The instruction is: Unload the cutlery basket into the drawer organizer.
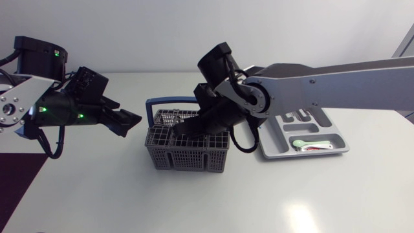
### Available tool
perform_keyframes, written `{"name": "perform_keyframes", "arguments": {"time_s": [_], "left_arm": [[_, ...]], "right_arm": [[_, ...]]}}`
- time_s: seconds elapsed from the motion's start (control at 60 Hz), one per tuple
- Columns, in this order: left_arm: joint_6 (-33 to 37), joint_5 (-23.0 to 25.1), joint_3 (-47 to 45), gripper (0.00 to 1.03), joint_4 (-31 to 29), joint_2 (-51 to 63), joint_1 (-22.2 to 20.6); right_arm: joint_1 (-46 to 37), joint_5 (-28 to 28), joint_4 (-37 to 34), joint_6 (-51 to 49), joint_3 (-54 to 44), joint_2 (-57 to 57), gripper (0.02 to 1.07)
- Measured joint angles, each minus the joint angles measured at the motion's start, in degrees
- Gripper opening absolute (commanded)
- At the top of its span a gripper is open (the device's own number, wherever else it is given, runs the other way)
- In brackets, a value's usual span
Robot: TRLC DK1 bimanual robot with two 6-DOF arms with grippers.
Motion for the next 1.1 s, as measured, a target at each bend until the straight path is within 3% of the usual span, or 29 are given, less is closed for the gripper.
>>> {"name": "perform_keyframes", "arguments": {"time_s": [0.433, 1.1], "left_arm": [[0.0, 0.0, 0.0, 0.98, 1.0, 0.8, 0.0], [0.0, 0.0, 0.0, 0.98, 1.9, 1.3, 0.0]], "right_arm": [[0.0, 0.0, 0.0, 0.0, 0.0, 0.0, 0.12], [-0.7, -3.7, 3.5, -0.3, -3.5, -3.2, 0.10]]}}
